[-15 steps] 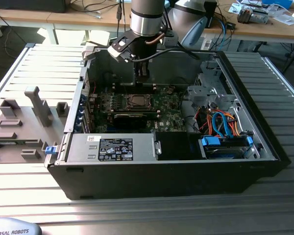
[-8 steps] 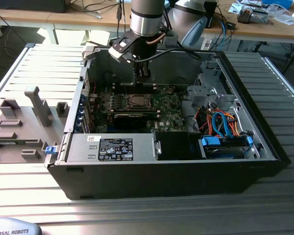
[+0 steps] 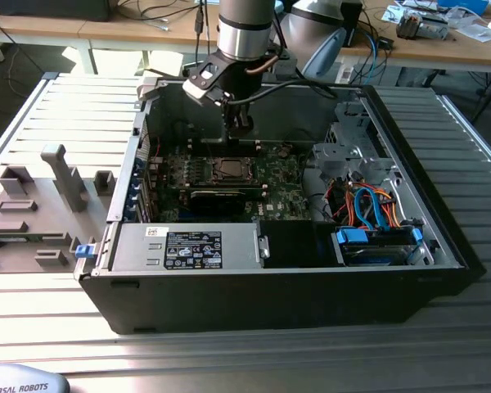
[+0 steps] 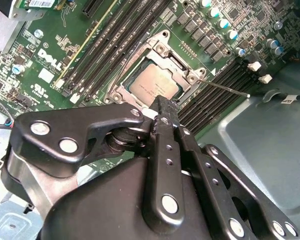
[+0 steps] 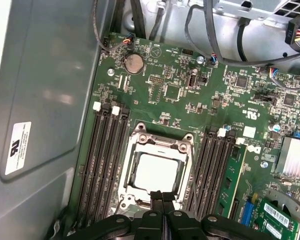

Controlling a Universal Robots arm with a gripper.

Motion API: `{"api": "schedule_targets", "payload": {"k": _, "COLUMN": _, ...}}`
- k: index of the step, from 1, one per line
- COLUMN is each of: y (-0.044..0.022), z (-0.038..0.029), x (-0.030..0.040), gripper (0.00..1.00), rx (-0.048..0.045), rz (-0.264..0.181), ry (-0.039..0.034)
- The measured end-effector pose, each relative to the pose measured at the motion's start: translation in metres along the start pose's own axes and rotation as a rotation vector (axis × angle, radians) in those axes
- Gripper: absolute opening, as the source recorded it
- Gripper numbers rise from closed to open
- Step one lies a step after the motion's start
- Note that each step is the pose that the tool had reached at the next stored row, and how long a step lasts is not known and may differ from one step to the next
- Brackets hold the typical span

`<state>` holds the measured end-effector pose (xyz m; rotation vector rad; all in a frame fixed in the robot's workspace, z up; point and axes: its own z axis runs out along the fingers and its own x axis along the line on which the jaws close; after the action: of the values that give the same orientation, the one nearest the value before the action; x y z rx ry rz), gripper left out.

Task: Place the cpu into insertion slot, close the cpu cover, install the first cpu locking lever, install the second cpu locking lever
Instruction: 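Install the first cpu locking lever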

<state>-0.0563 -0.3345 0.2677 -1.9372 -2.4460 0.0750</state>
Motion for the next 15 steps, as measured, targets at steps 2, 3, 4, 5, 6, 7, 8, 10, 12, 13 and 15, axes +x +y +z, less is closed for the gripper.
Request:
{"api": "schedule_targets", "payload": {"k": 2, "y": 0.0, "z": 0.0, "x": 0.0, "gripper": 0.11, "rx": -0.0001, "rz": -0.015, "ry": -0.0007}}
{"api": "schedule_targets", "payload": {"k": 3, "y": 0.0, "z": 0.0, "x": 0.0, "gripper": 0.11, "rx": -0.0002, "rz": -0.021, "ry": -0.0011}}
{"api": "schedule_targets", "payload": {"k": 4, "y": 0.0, "z": 0.0, "x": 0.0, "gripper": 0.11, "rx": -0.0003, "rz": -0.025, "ry": -0.0013}}
{"api": "schedule_targets", "payload": {"k": 5, "y": 0.0, "z": 0.0, "x": 0.0, "gripper": 0.11, "rx": -0.0004, "rz": -0.033, "ry": -0.0017}}
{"api": "schedule_targets", "payload": {"k": 6, "y": 0.0, "z": 0.0, "x": 0.0, "gripper": 0.11, "rx": -0.0005, "rz": -0.038, "ry": -0.0019}}
{"api": "schedule_targets", "payload": {"k": 7, "y": 0.0, "z": 0.0, "x": 0.0, "gripper": 0.11, "rx": -0.0006, "rz": -0.042, "ry": -0.0021}}
{"api": "schedule_targets", "payload": {"k": 8, "y": 0.0, "z": 0.0, "x": 0.0, "gripper": 0.11, "rx": -0.0006, "rz": -0.048, "ry": -0.0024}}
{"api": "schedule_targets", "payload": {"k": 10, "y": 0.0, "z": 0.0, "x": 0.0, "gripper": 0.11, "rx": -0.0007, "rz": -0.056, "ry": -0.0028}}
{"api": "schedule_targets", "payload": {"k": 12, "y": 0.0, "z": 0.0, "x": 0.0, "gripper": 0.11, "rx": -0.0009, "rz": -0.065, "ry": -0.0033}}
{"api": "schedule_targets", "payload": {"k": 13, "y": 0.0, "z": 0.0, "x": 0.0, "gripper": 0.11, "rx": -0.0009, "rz": -0.069, "ry": -0.0035}}
{"api": "schedule_targets", "payload": {"k": 15, "y": 0.0, "z": 0.0, "x": 0.0, "gripper": 0.11, "rx": -0.001, "rz": -0.079, "ry": -0.004}}
